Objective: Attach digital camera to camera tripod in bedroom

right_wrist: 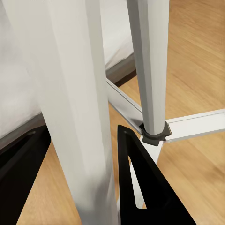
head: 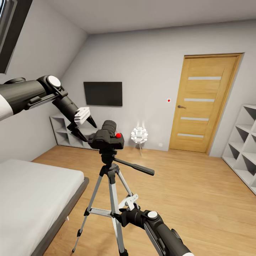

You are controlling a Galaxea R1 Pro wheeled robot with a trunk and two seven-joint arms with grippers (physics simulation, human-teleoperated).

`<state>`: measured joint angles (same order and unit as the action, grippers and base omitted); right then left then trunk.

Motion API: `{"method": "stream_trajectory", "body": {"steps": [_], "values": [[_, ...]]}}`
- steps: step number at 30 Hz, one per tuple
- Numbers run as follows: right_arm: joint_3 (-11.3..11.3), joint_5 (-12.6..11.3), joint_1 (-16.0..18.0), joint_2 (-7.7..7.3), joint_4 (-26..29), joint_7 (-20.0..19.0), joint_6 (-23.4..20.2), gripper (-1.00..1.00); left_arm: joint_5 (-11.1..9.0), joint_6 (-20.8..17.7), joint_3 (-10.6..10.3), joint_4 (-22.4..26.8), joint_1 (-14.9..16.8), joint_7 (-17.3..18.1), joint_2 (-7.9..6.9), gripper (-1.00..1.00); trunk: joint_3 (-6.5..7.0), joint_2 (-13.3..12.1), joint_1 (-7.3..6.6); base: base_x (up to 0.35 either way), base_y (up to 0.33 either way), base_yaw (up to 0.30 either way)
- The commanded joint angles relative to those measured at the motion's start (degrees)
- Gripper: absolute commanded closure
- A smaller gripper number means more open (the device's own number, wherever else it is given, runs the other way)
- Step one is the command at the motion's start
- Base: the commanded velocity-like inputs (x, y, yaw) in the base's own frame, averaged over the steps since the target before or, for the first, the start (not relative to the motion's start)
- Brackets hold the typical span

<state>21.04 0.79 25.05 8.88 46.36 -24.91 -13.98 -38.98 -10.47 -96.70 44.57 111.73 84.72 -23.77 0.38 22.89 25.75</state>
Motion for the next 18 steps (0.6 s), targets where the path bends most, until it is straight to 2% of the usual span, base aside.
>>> {"method": "stream_trajectory", "body": {"steps": [1,18], "values": [[0.1,2.6,0.0,0.00,-0.2,-0.1,-0.2,1.00,-0.5,-0.6,-0.3,0.1,0.1,0.0,-0.05,-1.00,-0.04,0.0,0.03,0.000,0.000,0.000],[0.1,2.6,0.0,0.00,-0.2,-0.1,-0.2,1.00,-0.6,-0.6,-0.2,-0.1,0.2,0.0,-0.20,-1.00,-0.04,0.0,0.03,0.000,0.000,0.000]]}}
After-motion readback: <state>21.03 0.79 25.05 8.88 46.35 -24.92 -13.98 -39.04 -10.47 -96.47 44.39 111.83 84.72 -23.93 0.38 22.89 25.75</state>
